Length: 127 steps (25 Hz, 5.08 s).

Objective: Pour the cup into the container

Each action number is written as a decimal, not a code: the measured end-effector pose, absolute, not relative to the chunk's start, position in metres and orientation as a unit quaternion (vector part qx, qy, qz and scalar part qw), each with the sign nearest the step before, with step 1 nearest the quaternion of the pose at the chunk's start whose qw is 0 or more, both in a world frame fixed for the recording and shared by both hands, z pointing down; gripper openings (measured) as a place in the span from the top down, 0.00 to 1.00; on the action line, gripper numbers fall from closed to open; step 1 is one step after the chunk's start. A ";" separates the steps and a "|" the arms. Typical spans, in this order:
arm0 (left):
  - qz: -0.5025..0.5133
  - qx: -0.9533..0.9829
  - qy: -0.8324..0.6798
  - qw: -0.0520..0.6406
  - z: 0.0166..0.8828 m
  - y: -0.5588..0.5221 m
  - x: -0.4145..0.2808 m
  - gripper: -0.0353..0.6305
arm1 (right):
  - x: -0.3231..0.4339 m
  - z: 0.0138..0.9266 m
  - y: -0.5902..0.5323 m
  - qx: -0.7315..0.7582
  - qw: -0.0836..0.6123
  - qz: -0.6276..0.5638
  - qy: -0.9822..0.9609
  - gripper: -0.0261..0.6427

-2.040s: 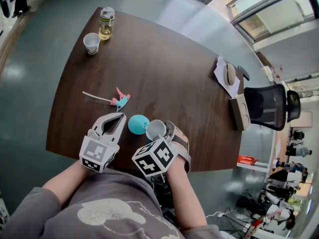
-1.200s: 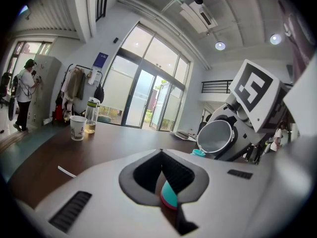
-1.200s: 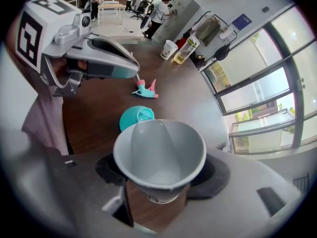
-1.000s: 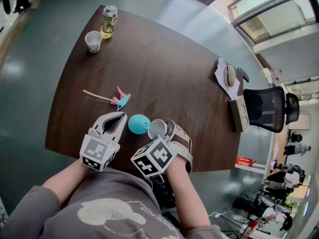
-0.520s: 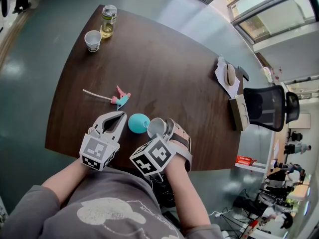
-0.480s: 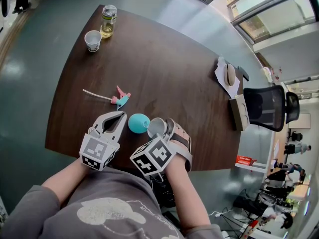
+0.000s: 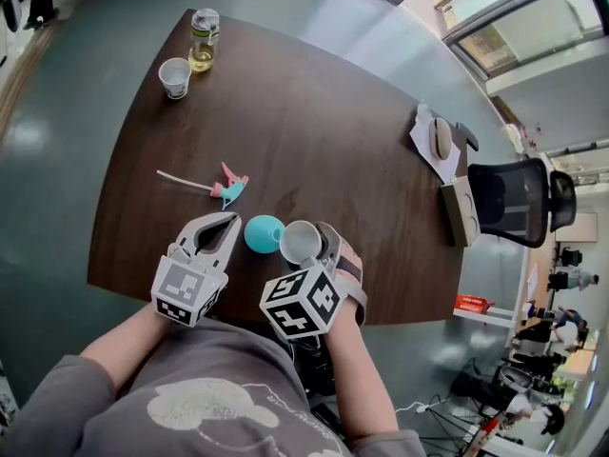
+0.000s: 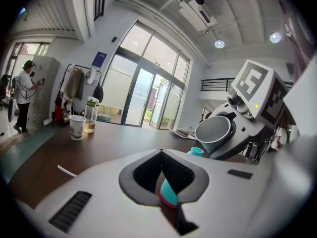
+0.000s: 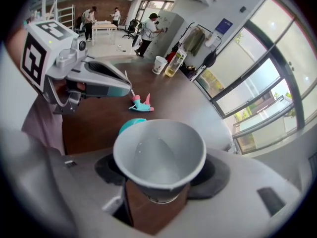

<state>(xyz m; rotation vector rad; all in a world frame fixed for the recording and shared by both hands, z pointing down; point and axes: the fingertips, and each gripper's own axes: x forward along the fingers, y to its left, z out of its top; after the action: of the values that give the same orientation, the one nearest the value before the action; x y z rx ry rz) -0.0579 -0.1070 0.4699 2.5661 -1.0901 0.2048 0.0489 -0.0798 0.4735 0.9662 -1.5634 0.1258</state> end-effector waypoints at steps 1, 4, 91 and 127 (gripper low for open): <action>0.073 0.905 -0.383 0.172 0.470 -0.106 -0.057 0.94 | 0.048 0.472 -0.080 0.424 0.591 0.061 -0.684 0.52; 0.073 0.906 -0.380 0.172 0.468 -0.104 -0.053 0.94 | 0.047 0.466 -0.083 0.445 0.541 0.076 -0.710 0.52; 0.142 0.879 -0.433 0.140 0.528 -0.066 0.114 0.94 | 0.162 0.559 -0.080 0.507 0.158 0.138 -0.836 0.38; 0.054 0.892 -0.440 0.090 0.421 -0.052 0.105 0.94 | 0.190 0.391 -0.035 0.549 0.054 0.014 -0.834 0.51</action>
<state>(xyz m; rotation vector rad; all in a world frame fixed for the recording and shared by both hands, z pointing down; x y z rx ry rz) 0.1053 -0.0519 0.4214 2.6520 -1.3088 0.1597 0.1904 -0.0348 0.3905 1.6662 -2.5339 0.0411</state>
